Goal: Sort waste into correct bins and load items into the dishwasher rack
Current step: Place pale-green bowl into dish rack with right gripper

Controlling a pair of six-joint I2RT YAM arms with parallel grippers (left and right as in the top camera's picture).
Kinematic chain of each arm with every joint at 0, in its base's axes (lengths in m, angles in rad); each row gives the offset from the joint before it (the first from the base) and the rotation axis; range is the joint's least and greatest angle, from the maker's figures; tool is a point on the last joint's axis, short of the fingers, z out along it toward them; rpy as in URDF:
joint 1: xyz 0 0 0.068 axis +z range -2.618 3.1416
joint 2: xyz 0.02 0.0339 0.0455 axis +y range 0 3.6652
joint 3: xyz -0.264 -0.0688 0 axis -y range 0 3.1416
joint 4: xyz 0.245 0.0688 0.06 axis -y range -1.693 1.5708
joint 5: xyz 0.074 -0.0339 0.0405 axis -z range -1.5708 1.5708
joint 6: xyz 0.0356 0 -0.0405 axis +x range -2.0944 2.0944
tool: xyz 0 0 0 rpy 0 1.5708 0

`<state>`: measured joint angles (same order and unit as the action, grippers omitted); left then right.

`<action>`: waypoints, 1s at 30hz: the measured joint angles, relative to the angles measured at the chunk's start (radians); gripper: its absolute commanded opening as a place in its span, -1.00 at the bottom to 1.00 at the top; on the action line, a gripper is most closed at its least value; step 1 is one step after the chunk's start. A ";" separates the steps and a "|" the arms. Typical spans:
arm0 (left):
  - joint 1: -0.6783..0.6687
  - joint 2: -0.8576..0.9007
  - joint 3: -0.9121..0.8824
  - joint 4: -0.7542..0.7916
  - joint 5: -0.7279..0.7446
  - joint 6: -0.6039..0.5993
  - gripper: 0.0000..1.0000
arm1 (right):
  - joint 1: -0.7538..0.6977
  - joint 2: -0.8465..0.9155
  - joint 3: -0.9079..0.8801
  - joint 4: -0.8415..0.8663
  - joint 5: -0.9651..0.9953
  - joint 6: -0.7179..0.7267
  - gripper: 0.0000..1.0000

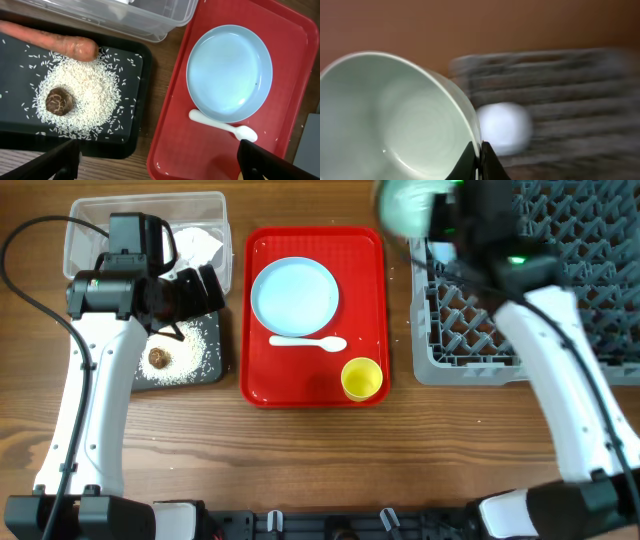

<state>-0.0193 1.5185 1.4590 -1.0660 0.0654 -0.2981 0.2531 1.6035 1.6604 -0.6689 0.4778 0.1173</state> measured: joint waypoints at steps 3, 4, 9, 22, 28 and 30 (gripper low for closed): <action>0.000 0.000 0.000 0.000 0.000 0.000 1.00 | -0.061 0.015 -0.019 -0.040 0.261 -0.216 -0.91; 0.000 0.000 0.000 0.000 0.000 0.000 1.00 | -0.076 0.021 -0.030 -0.045 0.298 -0.264 -0.91; 0.000 0.000 0.000 0.000 0.000 0.000 1.00 | -0.119 0.036 -0.095 -0.080 0.392 -0.400 -0.92; 0.000 0.000 0.000 0.000 0.000 0.000 1.00 | -0.119 0.196 -0.195 -0.045 0.555 -0.515 -0.91; 0.000 0.000 0.000 0.000 0.000 0.000 1.00 | -0.117 0.211 -0.197 0.076 0.576 -0.596 -0.91; 0.000 0.000 0.000 0.000 0.000 0.000 1.00 | -0.112 0.229 -0.197 0.076 0.578 -0.616 -0.91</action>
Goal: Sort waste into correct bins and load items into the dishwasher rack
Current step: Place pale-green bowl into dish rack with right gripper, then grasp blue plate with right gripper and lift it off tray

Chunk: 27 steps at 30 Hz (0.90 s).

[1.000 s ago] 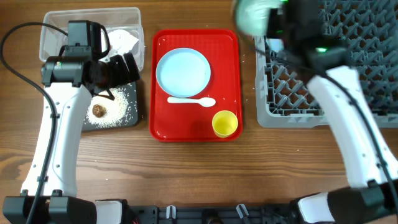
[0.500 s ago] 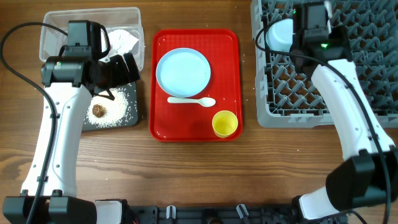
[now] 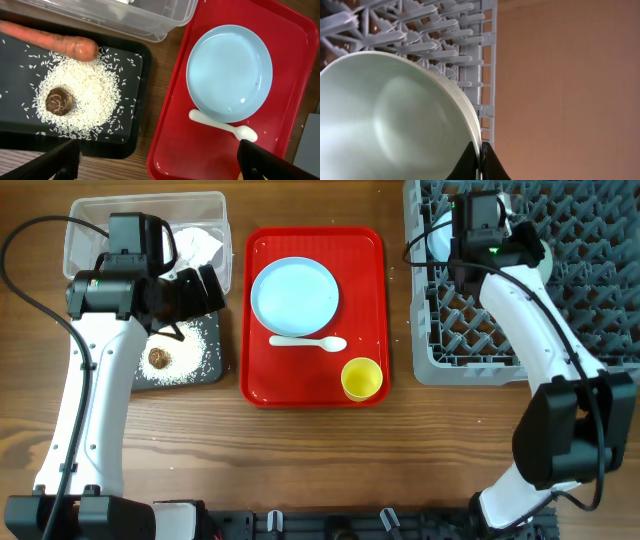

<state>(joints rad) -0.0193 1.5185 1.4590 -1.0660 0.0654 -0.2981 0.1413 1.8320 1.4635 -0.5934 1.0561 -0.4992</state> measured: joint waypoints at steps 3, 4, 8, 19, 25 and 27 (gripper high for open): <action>0.000 0.000 0.000 0.000 0.000 0.000 1.00 | 0.016 0.027 0.000 -0.001 0.000 -0.023 -0.91; 0.000 0.000 0.000 0.000 0.000 0.000 1.00 | 0.021 0.033 0.000 0.000 0.010 -0.027 -0.91; 0.000 0.000 0.000 0.000 0.000 0.000 1.00 | 0.041 0.042 0.000 -0.003 0.034 -0.041 -0.91; 0.000 0.000 0.000 0.000 0.000 0.000 1.00 | 0.163 0.062 0.000 -0.028 0.081 -0.053 -0.91; 0.000 0.000 0.000 0.000 0.000 0.000 1.00 | 0.255 0.063 0.000 -0.030 0.059 -0.054 0.22; 0.000 0.000 0.000 0.000 0.000 0.000 1.00 | 0.307 0.063 0.000 -0.029 0.042 -0.054 0.21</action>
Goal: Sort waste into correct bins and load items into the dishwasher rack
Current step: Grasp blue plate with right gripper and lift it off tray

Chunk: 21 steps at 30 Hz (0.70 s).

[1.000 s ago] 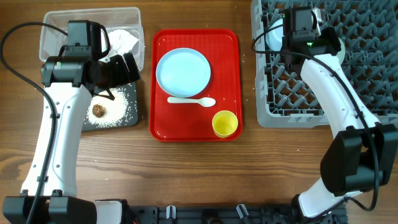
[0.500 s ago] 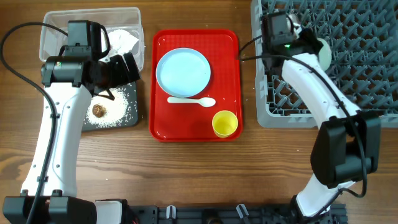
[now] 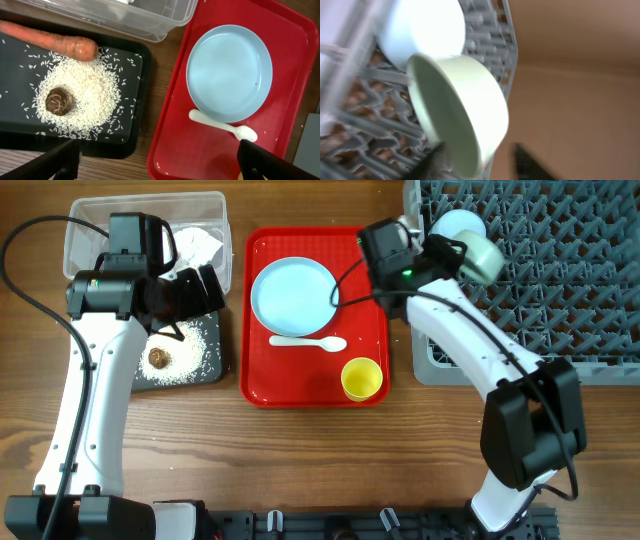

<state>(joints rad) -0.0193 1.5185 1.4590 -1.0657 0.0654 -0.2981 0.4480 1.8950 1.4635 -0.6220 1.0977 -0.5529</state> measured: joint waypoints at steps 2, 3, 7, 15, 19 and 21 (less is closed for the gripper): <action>0.000 0.000 0.000 0.000 0.000 0.000 1.00 | 0.029 0.000 0.000 -0.001 -0.023 -0.002 0.20; 0.000 0.000 0.000 0.000 0.000 0.000 1.00 | 0.033 0.000 0.000 -0.001 -0.030 -0.002 0.21; 0.000 0.000 0.000 0.000 0.000 0.000 1.00 | 0.034 0.000 0.000 -0.031 -0.073 -0.002 0.27; 0.000 0.000 0.000 0.000 0.000 0.000 1.00 | 0.034 0.000 0.000 -0.045 -0.117 0.114 0.36; 0.000 0.000 0.000 0.000 0.000 0.000 1.00 | 0.039 -0.002 0.000 -0.047 -0.317 0.240 0.46; 0.000 0.000 0.000 0.000 0.000 0.000 1.00 | 0.053 -0.008 0.000 -0.044 -0.508 0.292 0.44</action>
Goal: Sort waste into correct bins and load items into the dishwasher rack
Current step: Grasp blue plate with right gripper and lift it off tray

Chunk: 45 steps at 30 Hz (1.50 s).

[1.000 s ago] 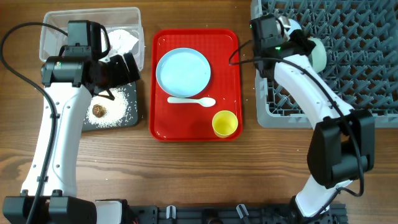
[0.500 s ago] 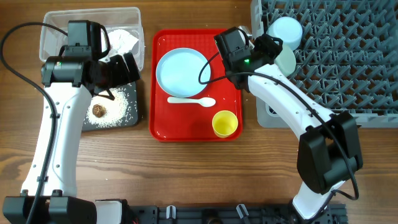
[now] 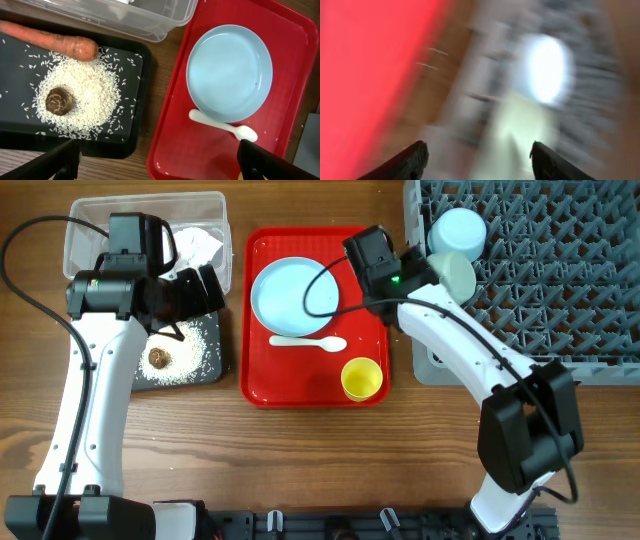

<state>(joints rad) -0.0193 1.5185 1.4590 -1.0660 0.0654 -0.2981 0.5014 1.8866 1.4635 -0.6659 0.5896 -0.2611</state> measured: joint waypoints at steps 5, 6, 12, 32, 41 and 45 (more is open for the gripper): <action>0.000 0.000 0.000 0.000 0.000 0.000 1.00 | 0.048 -0.015 0.000 0.138 -0.552 0.187 0.22; 0.000 0.000 0.000 0.000 0.000 0.000 1.00 | 0.048 -0.015 -0.001 0.167 -0.595 0.221 0.14; 0.000 0.000 0.000 0.001 0.000 0.000 1.00 | 0.045 0.023 0.001 0.258 -0.676 0.566 0.04; 0.000 0.000 0.000 0.001 0.000 0.000 1.00 | -0.001 0.242 0.001 0.195 -0.744 0.990 -0.46; 0.000 0.000 0.000 0.000 0.000 0.000 1.00 | 0.000 0.283 0.006 0.257 -0.836 1.037 -0.91; 0.000 0.000 0.000 0.000 0.000 0.000 1.00 | -0.006 0.285 0.013 0.261 -0.843 1.039 -0.91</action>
<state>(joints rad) -0.0193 1.5185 1.4590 -1.0657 0.0654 -0.2981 0.4957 2.1712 1.4765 -0.4053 -0.2535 0.7776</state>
